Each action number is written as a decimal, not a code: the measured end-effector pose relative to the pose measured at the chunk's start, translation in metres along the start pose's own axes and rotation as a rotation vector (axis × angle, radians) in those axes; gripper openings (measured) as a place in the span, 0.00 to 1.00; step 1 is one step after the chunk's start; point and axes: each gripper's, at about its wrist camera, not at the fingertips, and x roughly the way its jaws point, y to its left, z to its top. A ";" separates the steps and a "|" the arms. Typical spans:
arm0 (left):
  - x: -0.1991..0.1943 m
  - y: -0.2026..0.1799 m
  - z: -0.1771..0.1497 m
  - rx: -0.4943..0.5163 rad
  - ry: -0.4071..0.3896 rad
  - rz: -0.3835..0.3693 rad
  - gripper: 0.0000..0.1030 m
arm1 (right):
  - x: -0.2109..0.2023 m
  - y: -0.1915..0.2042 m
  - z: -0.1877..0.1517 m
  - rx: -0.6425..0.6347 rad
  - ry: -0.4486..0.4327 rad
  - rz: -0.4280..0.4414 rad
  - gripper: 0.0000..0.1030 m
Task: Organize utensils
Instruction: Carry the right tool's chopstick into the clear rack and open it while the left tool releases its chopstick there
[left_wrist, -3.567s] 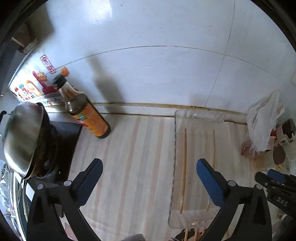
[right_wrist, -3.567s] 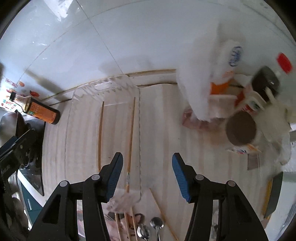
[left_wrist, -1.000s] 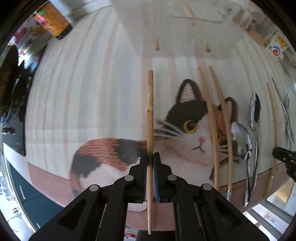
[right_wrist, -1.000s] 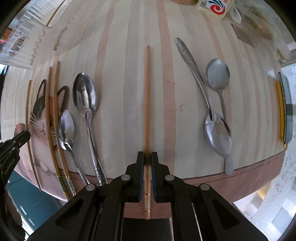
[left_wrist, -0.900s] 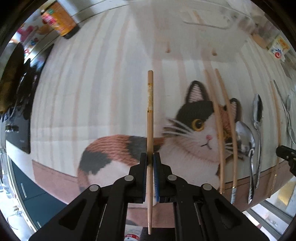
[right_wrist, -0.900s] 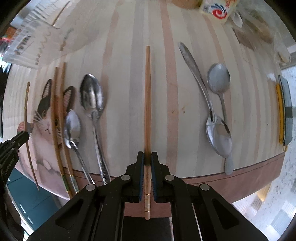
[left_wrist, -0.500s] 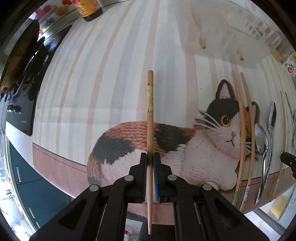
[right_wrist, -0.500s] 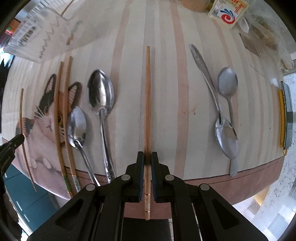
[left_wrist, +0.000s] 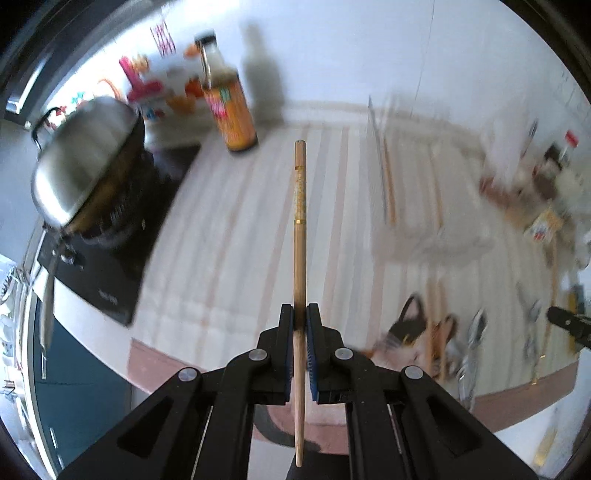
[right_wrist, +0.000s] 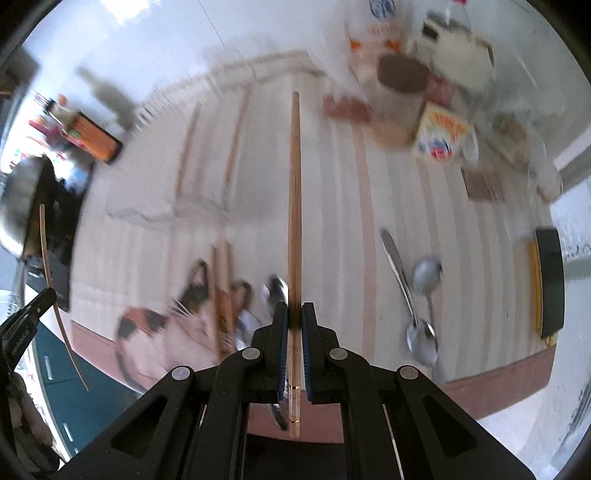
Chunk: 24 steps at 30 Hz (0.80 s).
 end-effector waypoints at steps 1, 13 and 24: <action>-0.004 -0.003 0.012 0.002 -0.014 -0.001 0.04 | -0.007 0.005 0.008 -0.008 -0.017 0.006 0.07; -0.015 -0.043 0.101 0.061 -0.108 -0.064 0.04 | -0.030 0.051 0.096 -0.038 -0.127 0.045 0.07; 0.069 -0.078 0.183 -0.006 0.149 -0.290 0.04 | 0.018 0.057 0.186 0.070 -0.035 0.222 0.07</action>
